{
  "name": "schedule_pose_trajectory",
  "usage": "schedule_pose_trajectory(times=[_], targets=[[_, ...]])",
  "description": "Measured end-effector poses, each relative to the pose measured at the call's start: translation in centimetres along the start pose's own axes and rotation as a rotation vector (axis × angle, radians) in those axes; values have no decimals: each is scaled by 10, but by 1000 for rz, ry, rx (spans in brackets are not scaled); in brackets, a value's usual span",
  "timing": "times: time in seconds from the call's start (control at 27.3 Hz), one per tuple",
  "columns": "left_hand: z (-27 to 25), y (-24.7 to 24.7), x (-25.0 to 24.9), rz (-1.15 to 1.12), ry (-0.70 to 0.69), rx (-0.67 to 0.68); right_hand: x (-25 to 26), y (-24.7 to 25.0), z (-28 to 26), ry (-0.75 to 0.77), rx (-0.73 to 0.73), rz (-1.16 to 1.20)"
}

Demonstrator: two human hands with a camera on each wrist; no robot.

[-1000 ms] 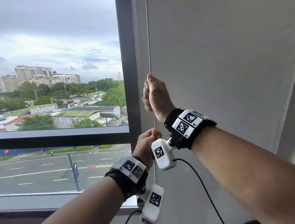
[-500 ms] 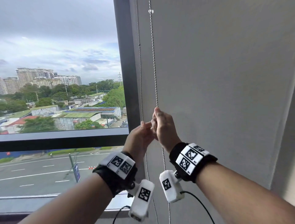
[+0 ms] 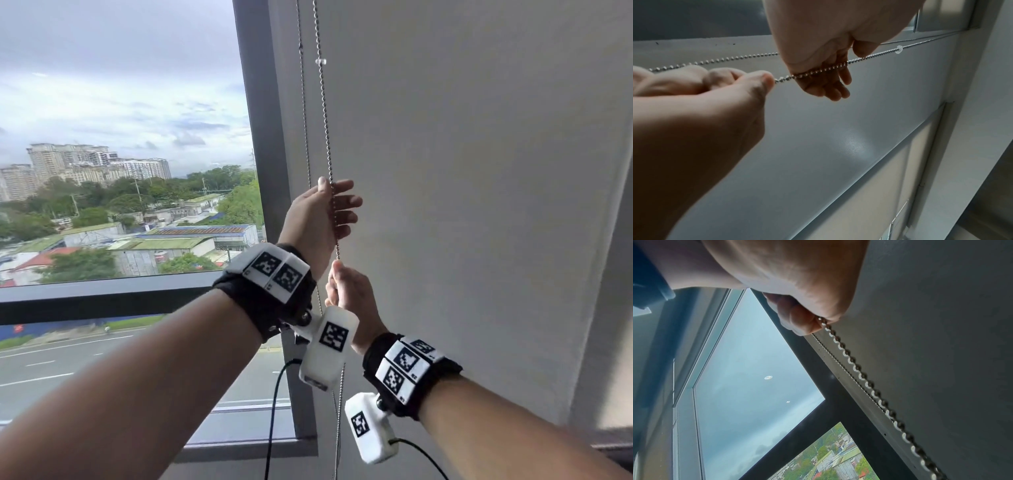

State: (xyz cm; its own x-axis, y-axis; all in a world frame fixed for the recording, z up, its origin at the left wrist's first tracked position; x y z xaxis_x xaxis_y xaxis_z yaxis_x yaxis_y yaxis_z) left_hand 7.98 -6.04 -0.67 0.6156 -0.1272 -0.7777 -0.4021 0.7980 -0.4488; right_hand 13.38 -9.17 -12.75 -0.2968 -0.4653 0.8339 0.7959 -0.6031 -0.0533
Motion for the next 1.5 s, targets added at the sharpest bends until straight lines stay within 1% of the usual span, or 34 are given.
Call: schedule_pose_trajectory(times=[0.15,0.29,0.4,0.51,0.62,0.77,0.92,0.99,1.06,1.28,1.5], targets=[[-3,5,12,54,-55,-62,-9,0,-8,-8,27,30],[-10,12,24,94,-36,-95,-24,-2,-17,-14,59,28],[-20,22,36,89,-15,-107,-36,6,-23,12,95,-101],[-28,34,48,70,20,-119,-34,17,-21,29,126,-190],[-34,44,59,49,47,-150,-14,24,-6,101,92,-229],[-41,52,70,52,54,-157,25,22,26,120,-15,-202],[-45,55,76,109,74,-164,70,6,51,157,-7,-128],[-46,55,78,98,74,-163,89,-2,60,183,0,-97],[-46,54,78,69,67,-173,103,-8,68,175,-1,-54],[-51,54,73,69,79,-146,115,-20,71,81,-1,9],[-53,58,70,62,139,-101,118,-19,65,71,27,47]])
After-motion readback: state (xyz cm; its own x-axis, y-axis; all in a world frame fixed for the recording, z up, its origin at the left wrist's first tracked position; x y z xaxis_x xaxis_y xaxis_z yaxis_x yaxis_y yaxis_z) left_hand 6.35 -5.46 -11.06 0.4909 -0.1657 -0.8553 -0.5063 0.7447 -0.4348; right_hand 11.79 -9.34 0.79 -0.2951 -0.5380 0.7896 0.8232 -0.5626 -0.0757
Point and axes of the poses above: each hand's wrist, its own z-axis towards the middle knuckle, its own y-axis out of the back of the hand, x = y × z, the point moved 1 cm from there along z, towards the middle knuckle, and after that the axes turned 12 degrees about -z, right-handed, at the moved point
